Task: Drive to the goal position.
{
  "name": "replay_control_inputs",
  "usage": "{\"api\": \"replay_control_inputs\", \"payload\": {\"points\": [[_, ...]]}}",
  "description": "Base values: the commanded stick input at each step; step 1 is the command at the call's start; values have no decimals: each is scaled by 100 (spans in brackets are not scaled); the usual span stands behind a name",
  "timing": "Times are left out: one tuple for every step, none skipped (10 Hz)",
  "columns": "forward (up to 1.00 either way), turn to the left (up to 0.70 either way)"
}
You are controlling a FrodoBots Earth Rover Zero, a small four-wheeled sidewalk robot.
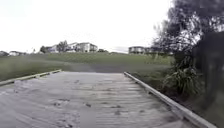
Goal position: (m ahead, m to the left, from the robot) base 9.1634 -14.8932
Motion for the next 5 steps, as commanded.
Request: {"api": "replay_control_inputs", "payload": {"points": [[70,0],[70,0],[70,0],[70,1],[70,34]]}}
